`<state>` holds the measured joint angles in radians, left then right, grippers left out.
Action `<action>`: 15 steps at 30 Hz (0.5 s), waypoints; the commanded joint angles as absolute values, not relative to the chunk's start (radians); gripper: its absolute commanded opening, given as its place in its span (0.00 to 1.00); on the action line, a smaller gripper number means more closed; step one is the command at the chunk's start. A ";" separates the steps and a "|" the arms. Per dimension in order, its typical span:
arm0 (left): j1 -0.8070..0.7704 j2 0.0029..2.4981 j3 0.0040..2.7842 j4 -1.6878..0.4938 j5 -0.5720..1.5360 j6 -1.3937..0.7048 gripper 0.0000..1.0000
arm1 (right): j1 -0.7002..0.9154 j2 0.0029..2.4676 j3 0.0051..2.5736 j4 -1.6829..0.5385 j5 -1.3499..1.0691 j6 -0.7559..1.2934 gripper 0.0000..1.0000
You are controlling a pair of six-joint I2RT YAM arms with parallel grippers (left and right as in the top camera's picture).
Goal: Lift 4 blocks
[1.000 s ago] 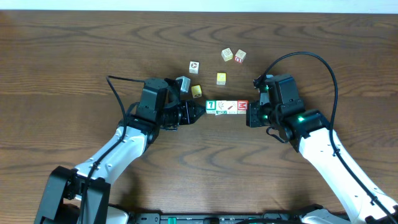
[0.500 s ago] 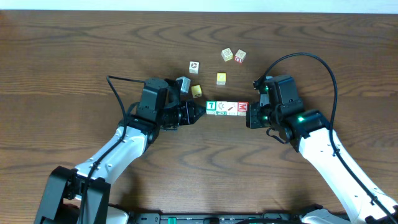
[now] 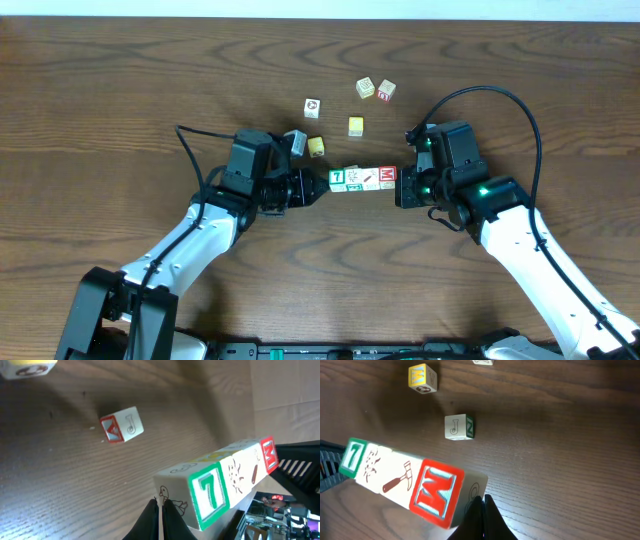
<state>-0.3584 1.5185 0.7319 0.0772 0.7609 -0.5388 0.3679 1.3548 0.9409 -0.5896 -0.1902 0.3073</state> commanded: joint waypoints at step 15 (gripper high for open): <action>-0.410 1.490 0.759 0.079 0.870 -0.502 0.07 | 0.416 1.394 0.968 -0.579 -0.419 0.318 0.01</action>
<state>-0.3592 1.5185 0.7319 0.0628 0.7555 -0.5194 0.3679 1.3865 0.9409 -0.5907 -0.1909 0.3073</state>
